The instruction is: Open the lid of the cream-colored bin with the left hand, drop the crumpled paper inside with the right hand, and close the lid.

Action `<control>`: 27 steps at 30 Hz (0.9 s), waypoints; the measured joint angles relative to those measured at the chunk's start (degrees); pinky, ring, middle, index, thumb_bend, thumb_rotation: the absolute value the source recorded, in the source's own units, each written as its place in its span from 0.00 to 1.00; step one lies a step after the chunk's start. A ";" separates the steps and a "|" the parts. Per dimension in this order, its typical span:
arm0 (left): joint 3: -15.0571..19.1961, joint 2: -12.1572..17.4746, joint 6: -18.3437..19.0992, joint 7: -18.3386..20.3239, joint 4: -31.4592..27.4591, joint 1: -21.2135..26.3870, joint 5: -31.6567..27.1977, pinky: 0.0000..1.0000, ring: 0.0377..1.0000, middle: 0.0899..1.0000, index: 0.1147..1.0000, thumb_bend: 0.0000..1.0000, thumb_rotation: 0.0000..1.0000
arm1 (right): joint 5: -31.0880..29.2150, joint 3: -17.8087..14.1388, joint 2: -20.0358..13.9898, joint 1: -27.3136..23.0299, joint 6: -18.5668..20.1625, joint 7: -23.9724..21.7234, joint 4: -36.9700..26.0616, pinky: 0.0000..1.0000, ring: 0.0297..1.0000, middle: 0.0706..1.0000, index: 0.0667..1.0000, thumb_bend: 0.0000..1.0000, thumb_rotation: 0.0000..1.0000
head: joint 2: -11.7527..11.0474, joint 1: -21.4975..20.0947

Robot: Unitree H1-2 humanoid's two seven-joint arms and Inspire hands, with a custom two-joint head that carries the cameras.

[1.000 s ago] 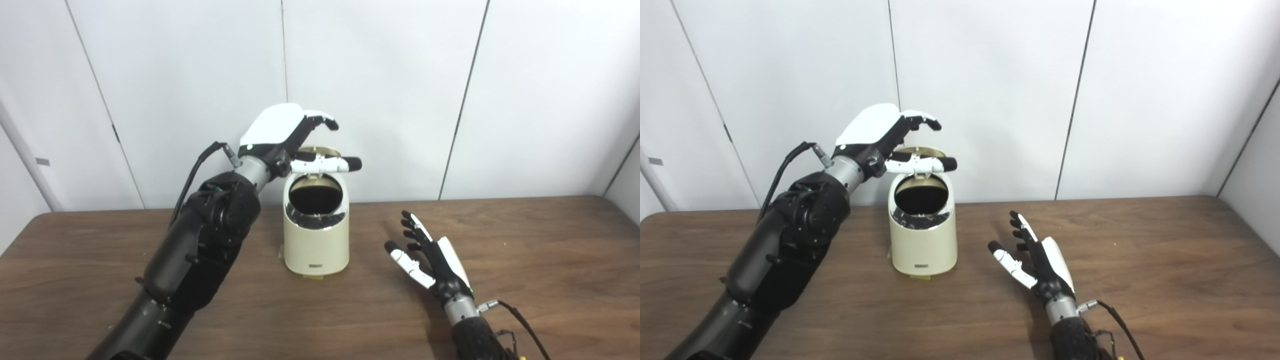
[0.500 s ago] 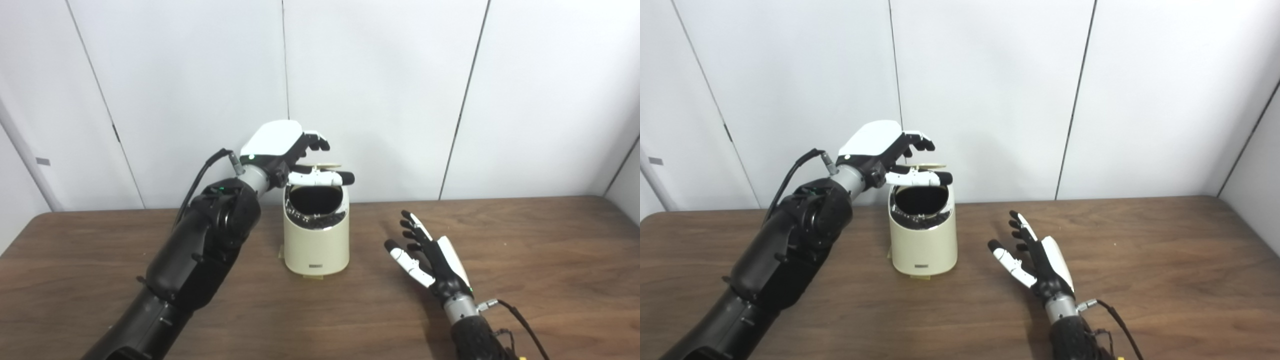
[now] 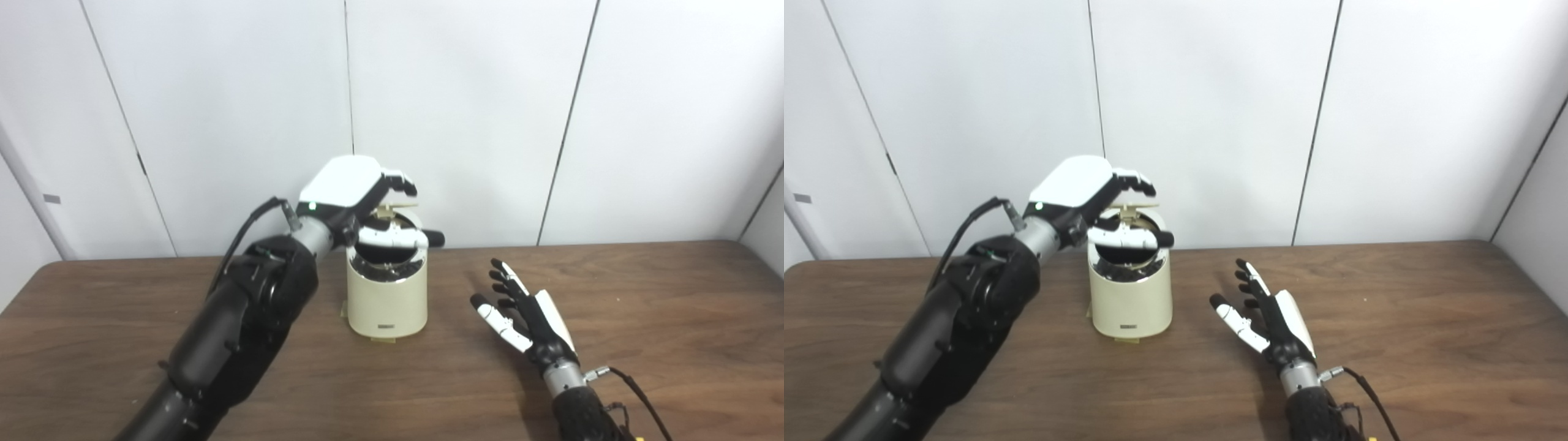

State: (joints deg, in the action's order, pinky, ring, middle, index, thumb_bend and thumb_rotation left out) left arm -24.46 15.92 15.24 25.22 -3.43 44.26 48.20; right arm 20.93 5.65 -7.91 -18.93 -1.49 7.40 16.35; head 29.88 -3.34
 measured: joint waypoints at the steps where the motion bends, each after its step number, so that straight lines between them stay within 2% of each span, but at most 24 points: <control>1: -0.20 0.02 -0.02 0.25 -0.33 -0.71 0.36 0.81 0.84 0.79 0.76 0.96 0.95 | -0.05 -0.01 0.00 0.00 0.00 -0.01 -0.01 0.78 0.87 0.90 0.94 0.41 0.81 | 0.17 -0.09; 7: -2.55 0.36 -1.71 0.08 0.30 -4.57 4.22 0.81 0.83 0.76 0.76 0.97 0.98 | -0.74 -0.11 -0.02 0.02 0.08 -0.39 -0.13 0.79 0.87 0.90 0.95 0.41 0.83 | 0.53 0.00; 10: -3.01 0.74 -3.35 -0.66 1.18 -4.75 5.81 0.81 0.83 0.78 0.76 0.96 0.97 | -1.46 -0.24 -0.01 0.07 0.15 -0.66 -0.27 0.79 0.87 0.91 0.94 0.39 0.82 | 0.62 -0.18; 14: -3.17 0.70 -3.48 -0.40 1.52 -5.13 6.42 0.81 0.83 0.78 0.76 0.96 0.95 | -1.80 -0.27 0.00 0.14 1.37 -1.10 -1.08 0.80 0.88 0.91 0.95 0.40 0.84 | 0.97 -0.18; 23: -3.06 0.30 -6.13 -6.45 5.49 -6.13 6.42 0.79 0.81 0.76 0.74 0.94 0.92 | -2.12 -0.27 0.02 0.88 3.14 -2.37 -2.81 0.81 0.89 0.91 0.94 0.42 0.84 | 1.49 -0.35; 27: -3.10 0.21 -6.14 -6.80 5.75 -6.14 6.43 0.80 0.82 0.77 0.75 0.93 0.93 | -2.18 -0.24 0.02 1.47 3.73 -2.79 -3.90 0.81 0.89 0.91 0.94 0.43 0.83 | 1.67 -0.26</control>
State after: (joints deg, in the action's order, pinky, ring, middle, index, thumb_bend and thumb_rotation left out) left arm -27.56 16.13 9.10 18.42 2.32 38.12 54.63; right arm 18.75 5.41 -7.89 -17.45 2.25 4.61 12.45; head 31.55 -3.60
